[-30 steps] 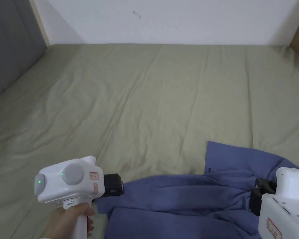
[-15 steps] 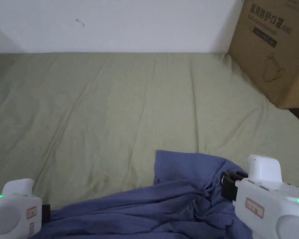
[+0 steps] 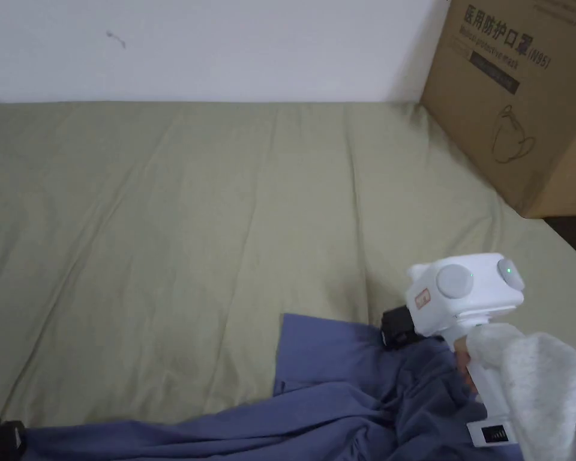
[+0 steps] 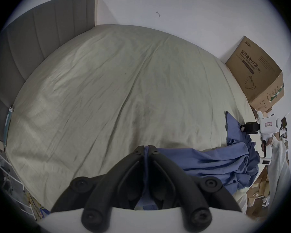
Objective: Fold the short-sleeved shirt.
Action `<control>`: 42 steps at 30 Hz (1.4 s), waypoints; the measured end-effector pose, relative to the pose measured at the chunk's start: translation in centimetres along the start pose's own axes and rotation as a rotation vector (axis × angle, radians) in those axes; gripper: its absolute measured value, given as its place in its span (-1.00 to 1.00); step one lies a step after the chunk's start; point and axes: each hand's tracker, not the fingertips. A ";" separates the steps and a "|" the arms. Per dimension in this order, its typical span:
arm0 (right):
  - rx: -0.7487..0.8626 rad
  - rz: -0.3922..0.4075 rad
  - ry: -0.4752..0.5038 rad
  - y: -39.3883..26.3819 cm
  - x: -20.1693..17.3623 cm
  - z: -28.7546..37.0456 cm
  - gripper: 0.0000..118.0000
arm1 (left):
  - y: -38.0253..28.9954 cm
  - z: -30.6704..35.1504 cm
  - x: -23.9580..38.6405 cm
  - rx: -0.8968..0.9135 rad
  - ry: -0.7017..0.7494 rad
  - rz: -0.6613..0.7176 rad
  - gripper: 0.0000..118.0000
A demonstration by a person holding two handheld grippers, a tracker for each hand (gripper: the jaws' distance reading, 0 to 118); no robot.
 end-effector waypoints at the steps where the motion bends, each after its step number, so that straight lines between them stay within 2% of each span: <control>1: 0.098 -0.002 0.002 -0.5 0.0 0.6 0.21 | 0.0 -0.2 0.1 -0.003 0.000 0.001 -0.97; 3: 0.068 -0.026 0.000 -0.3 -0.5 1.7 -0.12 | 0.1 -0.5 0.0 -0.008 -0.001 -0.002 -0.97; 5: 0.046 0.025 -0.010 0.0 -0.9 1.9 -0.69 | 0.2 -0.7 0.2 -0.009 0.002 -0.005 -0.97; 6: 0.041 0.034 -0.032 0.1 -1.2 2.1 -0.89 | 0.2 -0.6 0.1 -0.008 0.004 0.000 -0.97; 8: 0.043 0.044 -0.040 0.1 -1.6 2.6 -0.90 | 0.2 -0.4 0.1 -0.004 -0.002 0.011 -0.97; 11: 0.050 -0.011 -0.011 -0.1 -1.4 3.1 -0.91 | 0.5 0.1 0.1 0.002 -0.001 0.002 -0.97; 15: 0.119 -0.185 0.124 0.1 0.4 5.8 -0.91 | 1.5 1.2 0.0 0.013 -0.018 0.009 -0.97; 16: 0.148 -0.234 0.128 0.2 0.8 7.0 -0.91 | 2.0 1.5 0.1 0.016 -0.018 0.012 -0.97; 17: 0.182 -0.248 0.134 0.3 1.2 8.3 -0.91 | 2.3 1.9 0.2 0.026 -0.022 0.004 -0.97; 18: 0.211 -0.247 0.148 0.6 1.6 9.8 -0.91 | 2.9 2.4 0.1 0.042 -0.022 0.005 -0.97; 22: 0.353 -0.271 0.095 1.1 2.6 16.6 -0.91 | 6.0 4.7 1.0 0.103 -0.005 -0.043 -0.97; 27: 0.503 -0.314 0.110 1.2 3.6 25.1 -0.91 | 11.4 8.4 2.0 0.203 0.037 -0.093 -0.97; 30: 0.555 -0.347 0.112 1.9 4.0 29.2 -0.91 | 15.5 10.7 2.6 0.253 0.012 -0.090 -0.97; 34: 0.618 -0.354 0.113 4.2 3.7 33.2 -0.91 | 20.7 13.6 4.2 0.331 0.036 -0.146 -0.97; 37: 0.657 -0.393 0.127 7.1 3.5 35.6 -0.91 | 25.0 15.1 5.0 0.372 0.050 -0.170 -0.97; 42: 0.717 -0.386 0.141 11.9 2.7 39.4 -0.91 | 31.7 17.5 6.2 0.475 0.124 -0.203 -0.97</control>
